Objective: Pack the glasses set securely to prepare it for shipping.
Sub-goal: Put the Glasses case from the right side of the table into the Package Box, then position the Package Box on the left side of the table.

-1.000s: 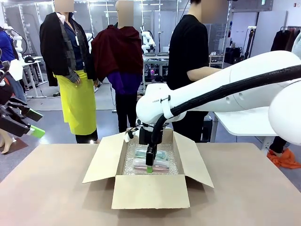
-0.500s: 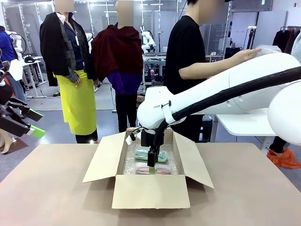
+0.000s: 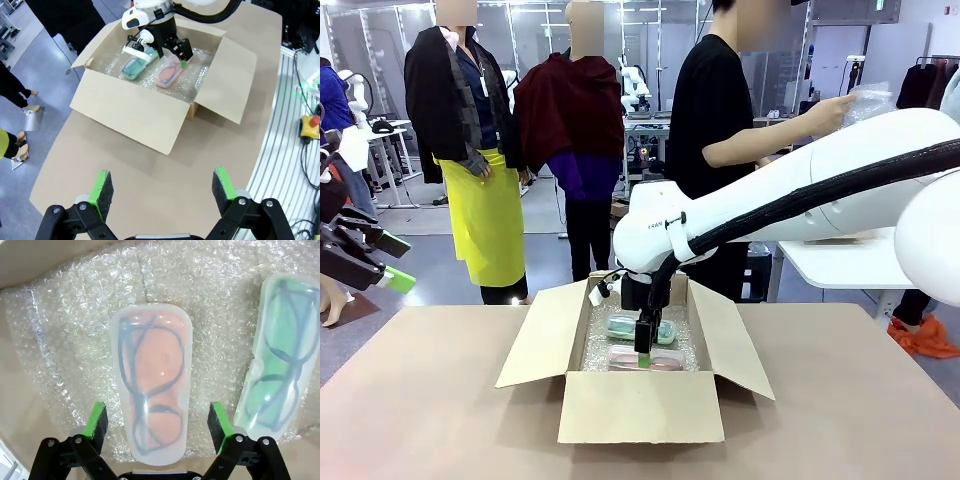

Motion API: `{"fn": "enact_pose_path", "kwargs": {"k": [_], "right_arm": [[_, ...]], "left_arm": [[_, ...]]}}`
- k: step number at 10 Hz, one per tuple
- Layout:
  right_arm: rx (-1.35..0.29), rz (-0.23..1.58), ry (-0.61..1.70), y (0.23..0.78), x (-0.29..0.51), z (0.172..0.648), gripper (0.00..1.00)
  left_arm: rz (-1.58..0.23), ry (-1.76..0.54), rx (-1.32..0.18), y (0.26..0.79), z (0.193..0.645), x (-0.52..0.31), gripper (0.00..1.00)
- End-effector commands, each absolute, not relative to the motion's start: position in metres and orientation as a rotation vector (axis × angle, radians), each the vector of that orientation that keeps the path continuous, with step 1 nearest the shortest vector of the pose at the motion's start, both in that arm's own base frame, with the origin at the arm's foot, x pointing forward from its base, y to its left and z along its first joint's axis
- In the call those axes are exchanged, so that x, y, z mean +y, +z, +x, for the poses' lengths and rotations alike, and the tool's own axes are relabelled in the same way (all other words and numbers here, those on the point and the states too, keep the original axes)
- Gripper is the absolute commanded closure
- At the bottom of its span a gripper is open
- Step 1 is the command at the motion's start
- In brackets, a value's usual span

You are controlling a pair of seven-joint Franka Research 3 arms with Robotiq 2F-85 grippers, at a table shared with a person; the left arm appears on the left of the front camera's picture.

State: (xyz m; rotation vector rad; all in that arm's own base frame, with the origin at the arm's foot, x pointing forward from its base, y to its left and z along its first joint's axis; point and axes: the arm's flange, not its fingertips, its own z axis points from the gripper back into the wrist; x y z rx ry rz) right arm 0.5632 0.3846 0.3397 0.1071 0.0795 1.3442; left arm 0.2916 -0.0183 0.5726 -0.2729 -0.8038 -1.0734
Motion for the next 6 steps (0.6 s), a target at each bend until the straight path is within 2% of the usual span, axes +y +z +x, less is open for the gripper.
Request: {"fn": "enact_pose_path", "kwargs": {"k": [1,6], "right_arm": [[0.074,0.110,1.352,0.3421,0.3863,0.5636,0.00],[0.074,0.110,1.352,0.3421,0.3863,0.5636,0.00]], "left_arm": [[-0.290,-1.084,-0.811,0.5738,0.2908,-0.0174,0.00],[-0.290,-1.084,-0.811,0.5738,0.2908,-0.0174,0.00]]}}
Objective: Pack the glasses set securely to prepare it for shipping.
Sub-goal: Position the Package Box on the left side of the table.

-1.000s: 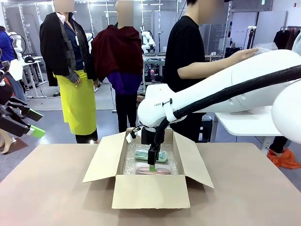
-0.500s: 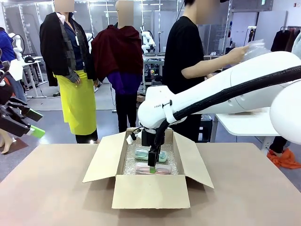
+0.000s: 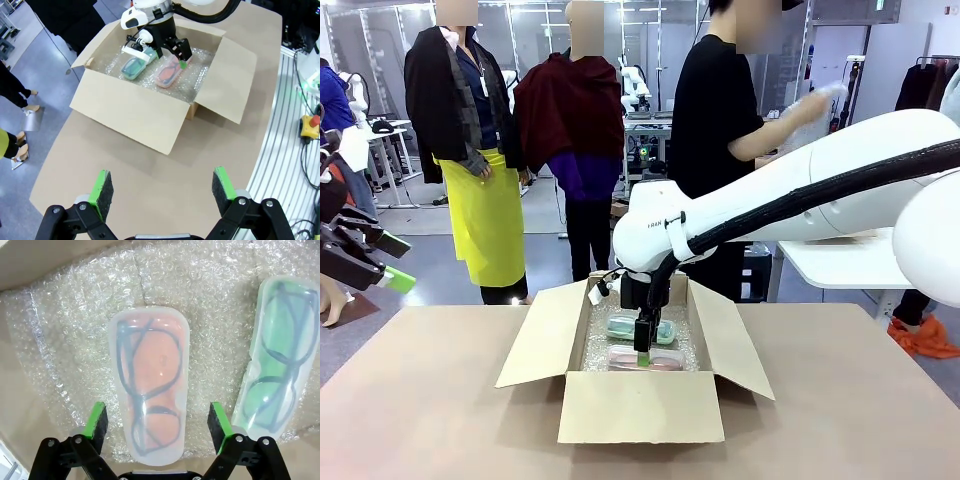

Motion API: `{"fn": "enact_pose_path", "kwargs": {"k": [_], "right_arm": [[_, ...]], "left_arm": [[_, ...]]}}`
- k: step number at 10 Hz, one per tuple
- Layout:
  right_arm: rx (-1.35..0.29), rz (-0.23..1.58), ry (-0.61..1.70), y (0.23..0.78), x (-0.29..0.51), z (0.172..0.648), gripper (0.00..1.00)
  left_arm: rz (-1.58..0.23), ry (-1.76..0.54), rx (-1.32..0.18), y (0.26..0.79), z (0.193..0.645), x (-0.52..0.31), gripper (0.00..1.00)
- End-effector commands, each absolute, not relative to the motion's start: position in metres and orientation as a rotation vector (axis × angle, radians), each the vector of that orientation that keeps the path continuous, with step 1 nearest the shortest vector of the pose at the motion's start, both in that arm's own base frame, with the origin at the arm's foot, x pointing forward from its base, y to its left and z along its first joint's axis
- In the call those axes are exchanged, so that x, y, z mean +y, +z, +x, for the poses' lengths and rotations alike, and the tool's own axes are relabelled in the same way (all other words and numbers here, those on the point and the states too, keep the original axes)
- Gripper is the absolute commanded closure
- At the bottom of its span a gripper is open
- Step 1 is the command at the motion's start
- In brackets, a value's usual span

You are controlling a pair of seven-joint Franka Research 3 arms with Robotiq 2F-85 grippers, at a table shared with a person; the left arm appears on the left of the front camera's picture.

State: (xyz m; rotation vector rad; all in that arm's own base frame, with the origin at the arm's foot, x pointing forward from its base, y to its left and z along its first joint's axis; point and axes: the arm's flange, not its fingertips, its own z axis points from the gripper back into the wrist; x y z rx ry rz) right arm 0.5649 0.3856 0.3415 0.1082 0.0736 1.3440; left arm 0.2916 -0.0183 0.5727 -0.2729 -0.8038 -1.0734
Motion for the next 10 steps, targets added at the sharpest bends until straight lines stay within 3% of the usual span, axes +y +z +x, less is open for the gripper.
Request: {"fn": "enact_pose_path", "kwargs": {"k": [1,6,7,10], "right_arm": [[0.074,0.110,1.352,0.342,0.386,0.564,0.00],[0.074,0.108,1.344,0.341,0.386,0.565,0.00],[0.104,0.018,1.331,0.373,0.378,0.554,0.00],[0.007,0.081,1.204,0.435,0.350,0.527,0.00]], "left_arm": [[-0.290,-1.084,-0.811,0.574,0.291,-0.017,0.00],[-0.273,-1.073,-0.804,0.573,0.292,-0.018,0.00],[-0.254,-0.944,-0.791,0.579,0.314,-0.016,0.00],[-0.418,-0.656,-0.608,0.582,0.366,-0.001,0.00]]}}
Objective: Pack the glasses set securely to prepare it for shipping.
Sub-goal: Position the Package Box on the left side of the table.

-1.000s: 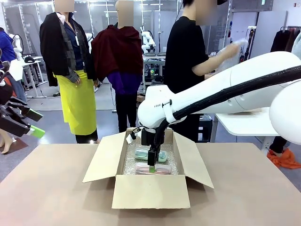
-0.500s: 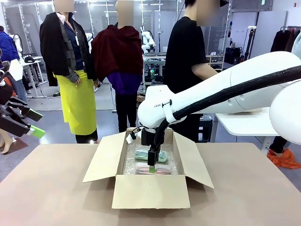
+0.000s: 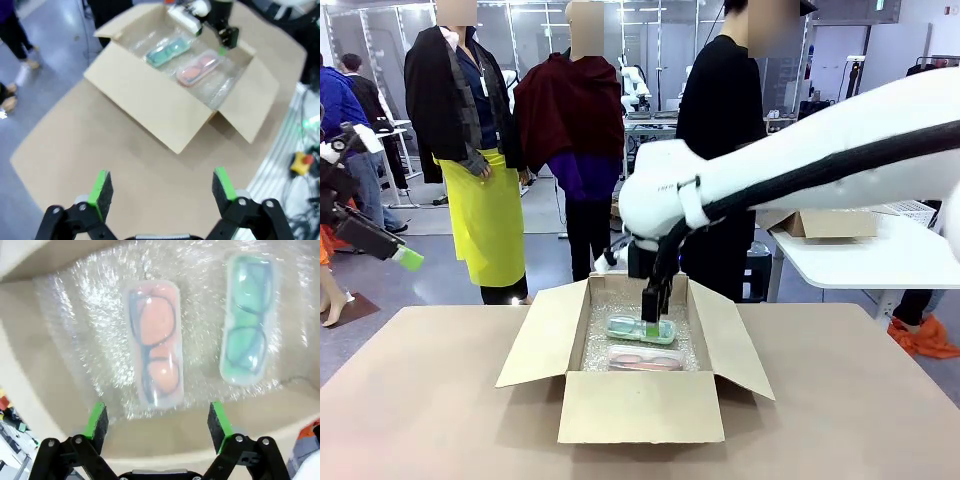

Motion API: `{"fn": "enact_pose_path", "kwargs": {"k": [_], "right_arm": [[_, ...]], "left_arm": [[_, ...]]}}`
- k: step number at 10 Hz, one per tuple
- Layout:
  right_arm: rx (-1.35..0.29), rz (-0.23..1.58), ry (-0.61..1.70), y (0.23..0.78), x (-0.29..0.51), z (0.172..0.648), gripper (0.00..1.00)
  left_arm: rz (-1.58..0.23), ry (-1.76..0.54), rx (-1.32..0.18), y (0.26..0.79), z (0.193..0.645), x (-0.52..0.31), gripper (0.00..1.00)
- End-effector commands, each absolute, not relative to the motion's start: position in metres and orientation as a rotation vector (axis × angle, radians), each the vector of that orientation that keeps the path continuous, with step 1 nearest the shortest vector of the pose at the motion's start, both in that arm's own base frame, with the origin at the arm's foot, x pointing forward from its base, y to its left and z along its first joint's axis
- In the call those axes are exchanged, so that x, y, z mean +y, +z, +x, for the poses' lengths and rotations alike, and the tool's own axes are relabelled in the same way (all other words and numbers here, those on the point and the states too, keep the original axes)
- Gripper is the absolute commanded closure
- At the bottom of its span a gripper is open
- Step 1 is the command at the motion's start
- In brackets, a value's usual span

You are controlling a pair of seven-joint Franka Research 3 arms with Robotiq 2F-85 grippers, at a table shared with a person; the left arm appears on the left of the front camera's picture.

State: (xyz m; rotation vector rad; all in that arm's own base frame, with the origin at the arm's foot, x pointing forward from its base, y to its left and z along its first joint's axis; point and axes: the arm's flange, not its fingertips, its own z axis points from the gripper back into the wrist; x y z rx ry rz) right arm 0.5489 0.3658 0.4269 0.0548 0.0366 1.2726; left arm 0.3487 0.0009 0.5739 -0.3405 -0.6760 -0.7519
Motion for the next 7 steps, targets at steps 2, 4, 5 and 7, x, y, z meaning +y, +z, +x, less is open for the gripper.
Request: {"fn": "enact_pose_path", "kwargs": {"k": [2,4,5,7], "right_arm": [[-0.055,0.077,1.126,0.467,0.322,0.516,0.00],[-0.155,0.082,0.977,0.502,0.282,0.494,0.00],[-0.193,0.090,0.863,0.517,0.259,0.482,0.00],[-0.242,0.074,0.662,0.535,0.223,0.459,0.00]], "left_arm": [[-0.492,-0.508,-0.519,0.566,0.393,0.004,0.00],[-0.631,-0.378,-0.422,0.530,0.437,0.015,0.00],[-0.730,-0.326,-0.360,0.507,0.455,0.024,0.00],[-0.952,-0.237,-0.237,0.470,0.484,0.035,0.00]]}}
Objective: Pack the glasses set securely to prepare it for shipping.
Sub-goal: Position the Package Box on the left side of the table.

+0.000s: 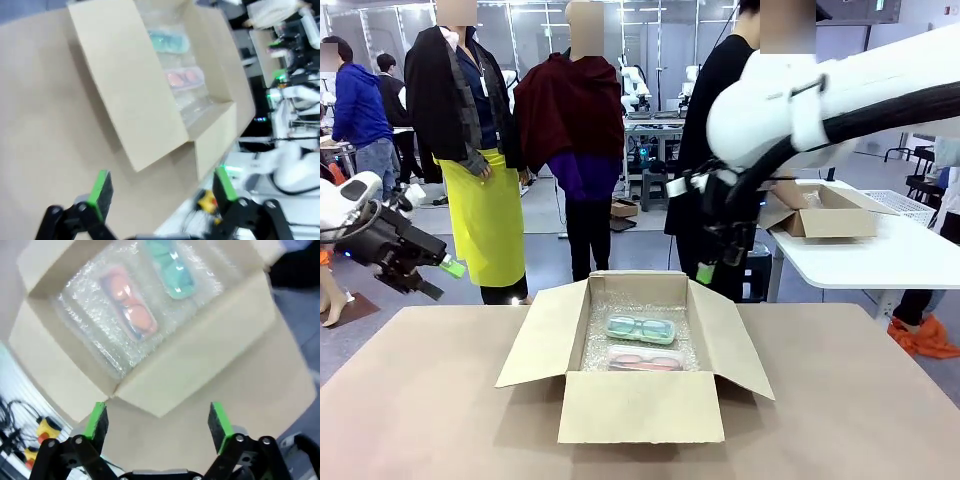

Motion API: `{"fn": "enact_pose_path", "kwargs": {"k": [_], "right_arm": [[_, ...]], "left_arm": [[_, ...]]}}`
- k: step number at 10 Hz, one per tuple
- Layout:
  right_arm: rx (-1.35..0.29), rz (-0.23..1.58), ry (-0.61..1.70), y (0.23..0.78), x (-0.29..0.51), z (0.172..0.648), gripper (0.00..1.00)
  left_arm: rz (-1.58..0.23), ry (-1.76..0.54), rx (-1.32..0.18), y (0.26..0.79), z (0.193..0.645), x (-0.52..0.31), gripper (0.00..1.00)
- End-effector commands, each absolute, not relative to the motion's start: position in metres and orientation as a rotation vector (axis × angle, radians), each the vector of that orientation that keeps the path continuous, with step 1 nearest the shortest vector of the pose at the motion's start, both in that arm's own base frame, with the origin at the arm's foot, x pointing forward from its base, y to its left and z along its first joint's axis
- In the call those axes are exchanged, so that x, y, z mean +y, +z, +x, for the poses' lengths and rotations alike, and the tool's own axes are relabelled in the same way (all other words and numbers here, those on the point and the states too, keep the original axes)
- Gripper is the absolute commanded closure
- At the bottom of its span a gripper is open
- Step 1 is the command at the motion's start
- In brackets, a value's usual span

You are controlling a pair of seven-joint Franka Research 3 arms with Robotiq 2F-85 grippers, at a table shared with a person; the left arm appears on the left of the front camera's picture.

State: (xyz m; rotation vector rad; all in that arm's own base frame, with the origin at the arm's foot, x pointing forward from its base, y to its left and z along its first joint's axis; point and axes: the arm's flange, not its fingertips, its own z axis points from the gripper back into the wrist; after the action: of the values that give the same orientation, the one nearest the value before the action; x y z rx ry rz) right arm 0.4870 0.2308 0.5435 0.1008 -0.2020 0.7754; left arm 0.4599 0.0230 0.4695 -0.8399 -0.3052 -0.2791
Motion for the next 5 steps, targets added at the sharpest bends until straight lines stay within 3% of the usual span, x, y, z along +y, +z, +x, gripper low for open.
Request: {"fn": "enact_pose_path", "kwargs": {"k": [1,5], "right_arm": [[-0.253,0.072,0.539,0.538,0.201,0.447,0.00],[-0.318,0.090,0.374,0.554,0.159,0.410,0.00]], "left_arm": [[-1.037,-0.162,-0.187,0.449,0.504,0.036,0.00],[-1.235,0.064,-0.056,0.385,0.544,0.043,0.00]]}}
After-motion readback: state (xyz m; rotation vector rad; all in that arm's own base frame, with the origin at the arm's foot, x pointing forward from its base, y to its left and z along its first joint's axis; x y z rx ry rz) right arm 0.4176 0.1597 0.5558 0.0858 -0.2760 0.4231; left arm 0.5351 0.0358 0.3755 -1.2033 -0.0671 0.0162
